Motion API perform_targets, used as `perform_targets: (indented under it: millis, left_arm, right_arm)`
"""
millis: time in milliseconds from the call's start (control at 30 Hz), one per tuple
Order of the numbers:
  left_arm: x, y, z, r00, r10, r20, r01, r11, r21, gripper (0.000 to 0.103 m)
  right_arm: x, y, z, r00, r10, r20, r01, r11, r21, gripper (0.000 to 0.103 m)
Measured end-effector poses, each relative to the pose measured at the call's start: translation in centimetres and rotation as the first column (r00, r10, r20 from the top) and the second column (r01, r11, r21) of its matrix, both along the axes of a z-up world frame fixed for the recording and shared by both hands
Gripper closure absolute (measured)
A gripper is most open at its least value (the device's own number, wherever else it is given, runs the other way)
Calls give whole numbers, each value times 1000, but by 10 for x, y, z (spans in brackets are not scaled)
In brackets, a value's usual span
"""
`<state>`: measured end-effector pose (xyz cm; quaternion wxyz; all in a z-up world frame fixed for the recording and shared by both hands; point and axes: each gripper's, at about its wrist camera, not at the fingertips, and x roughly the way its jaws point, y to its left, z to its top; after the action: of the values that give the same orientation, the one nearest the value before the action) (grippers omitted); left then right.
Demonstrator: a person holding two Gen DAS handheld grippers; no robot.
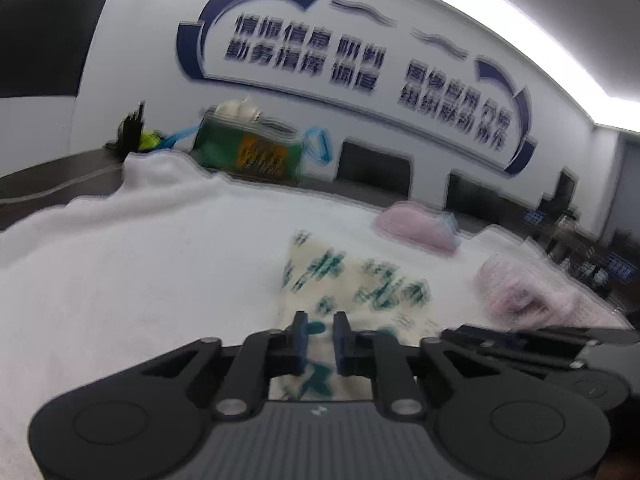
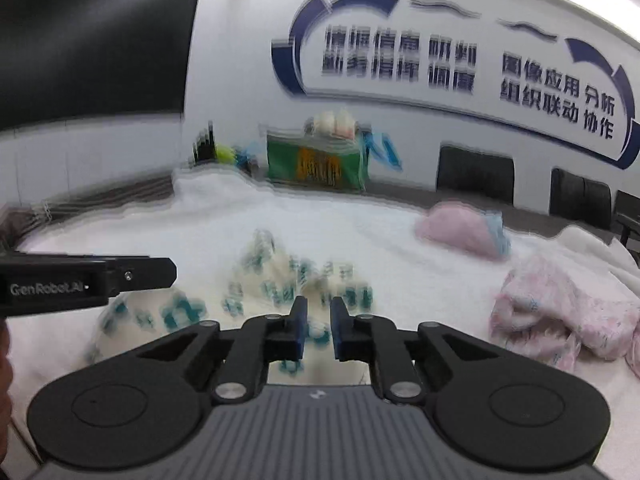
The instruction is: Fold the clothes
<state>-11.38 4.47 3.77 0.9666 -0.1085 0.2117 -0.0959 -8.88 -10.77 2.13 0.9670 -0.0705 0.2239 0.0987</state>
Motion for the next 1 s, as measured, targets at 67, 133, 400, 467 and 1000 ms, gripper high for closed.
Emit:
perform_targets:
  millis: [67, 133, 400, 467, 1000]
  left_arm:
    - [2, 4, -2, 1000, -5, -17, 5, 1000, -23, 91]
    - [4, 8, -5, 999, -11, -34, 10, 999, -47, 90]
    - [13, 25, -14, 994, -36, -101, 20, 989, -149, 89]
    - [15, 35, -15, 992, -8, -123, -18, 977, -212, 89]
    - [-42, 76, -7, 912, -411, -11, 406, 904, -130, 42]
  right_arm:
    - [7, -2, -8, 1000, -15, -24, 15, 1000, 3, 92]
    - [11, -6, -11, 999, -24, -40, 25, 999, 24, 92]
    - [9, -33, -10, 998, -2, -57, 11, 988, 153, 91]
    - [10, -33, -13, 998, -1, -65, 11, 987, 158, 91]
    - [-65, -82, 13, 939, 343, 18, -344, 935, 88, 48]
